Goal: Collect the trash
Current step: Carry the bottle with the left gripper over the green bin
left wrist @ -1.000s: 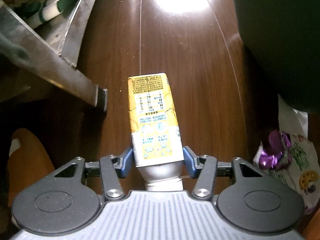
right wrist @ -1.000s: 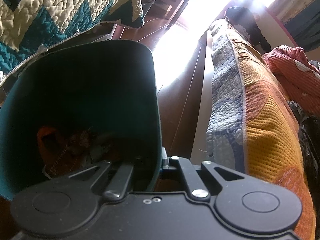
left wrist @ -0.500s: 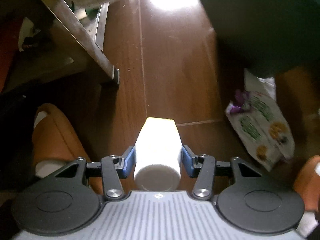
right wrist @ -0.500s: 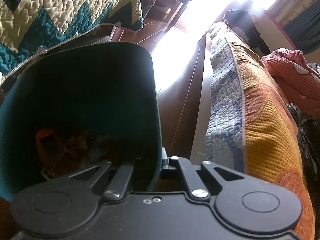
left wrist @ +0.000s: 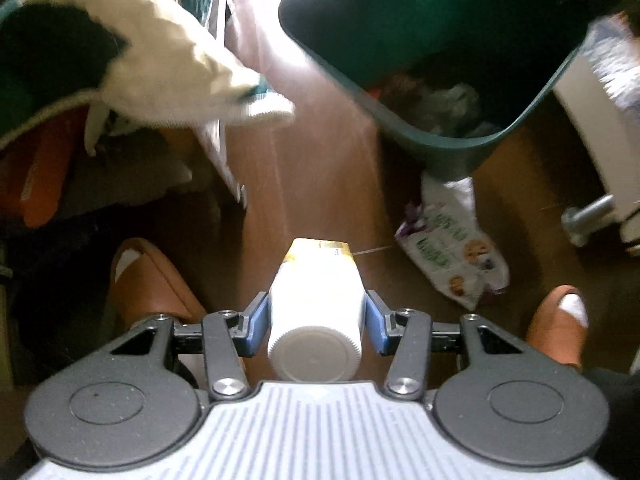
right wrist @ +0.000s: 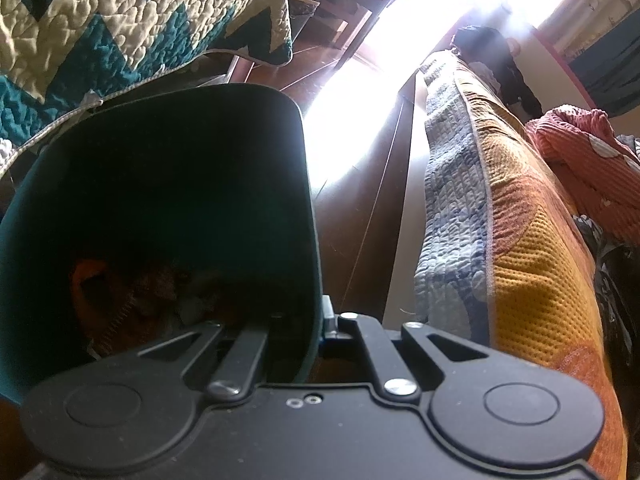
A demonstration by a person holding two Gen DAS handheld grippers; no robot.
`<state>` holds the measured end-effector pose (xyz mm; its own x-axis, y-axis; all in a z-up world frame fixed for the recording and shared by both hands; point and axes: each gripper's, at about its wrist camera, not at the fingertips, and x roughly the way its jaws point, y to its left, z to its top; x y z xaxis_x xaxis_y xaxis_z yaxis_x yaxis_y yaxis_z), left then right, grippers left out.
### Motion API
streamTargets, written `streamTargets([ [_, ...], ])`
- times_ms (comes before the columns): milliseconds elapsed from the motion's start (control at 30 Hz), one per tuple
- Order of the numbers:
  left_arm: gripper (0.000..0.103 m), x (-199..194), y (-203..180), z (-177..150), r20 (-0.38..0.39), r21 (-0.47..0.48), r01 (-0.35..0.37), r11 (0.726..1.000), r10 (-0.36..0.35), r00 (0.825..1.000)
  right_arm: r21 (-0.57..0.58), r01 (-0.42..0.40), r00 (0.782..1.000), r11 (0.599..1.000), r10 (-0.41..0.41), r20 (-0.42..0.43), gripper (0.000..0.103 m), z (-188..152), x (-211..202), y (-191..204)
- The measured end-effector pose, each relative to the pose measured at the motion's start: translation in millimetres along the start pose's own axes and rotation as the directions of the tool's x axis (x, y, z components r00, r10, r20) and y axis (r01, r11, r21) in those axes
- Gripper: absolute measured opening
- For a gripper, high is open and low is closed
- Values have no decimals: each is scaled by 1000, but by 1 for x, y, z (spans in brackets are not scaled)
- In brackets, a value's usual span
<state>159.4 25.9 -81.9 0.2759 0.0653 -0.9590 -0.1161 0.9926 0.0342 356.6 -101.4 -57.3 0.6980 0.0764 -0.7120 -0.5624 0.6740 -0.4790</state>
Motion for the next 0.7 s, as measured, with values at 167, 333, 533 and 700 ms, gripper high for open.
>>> streamTargets([
  [167,49,-46,-1,10,49,32,47,998,-48,998,-4,-4,1000,1000,4,3,3,0,-1,2],
  [333,49,-87,-6,28,135,62,75,995,-83,987,-7,-9,1000,1000,9,6,3,1,-2,3],
  [533,49,-98,-19,64,215,71,87,994,-100,971,-2,-7,1000,1000,7,3,3,2,-2,3],
  [700,49,-72,-44,95,228,94,100,991,-119,966,-1,-9,1000,1000,9,3,3,2,-1,2],
])
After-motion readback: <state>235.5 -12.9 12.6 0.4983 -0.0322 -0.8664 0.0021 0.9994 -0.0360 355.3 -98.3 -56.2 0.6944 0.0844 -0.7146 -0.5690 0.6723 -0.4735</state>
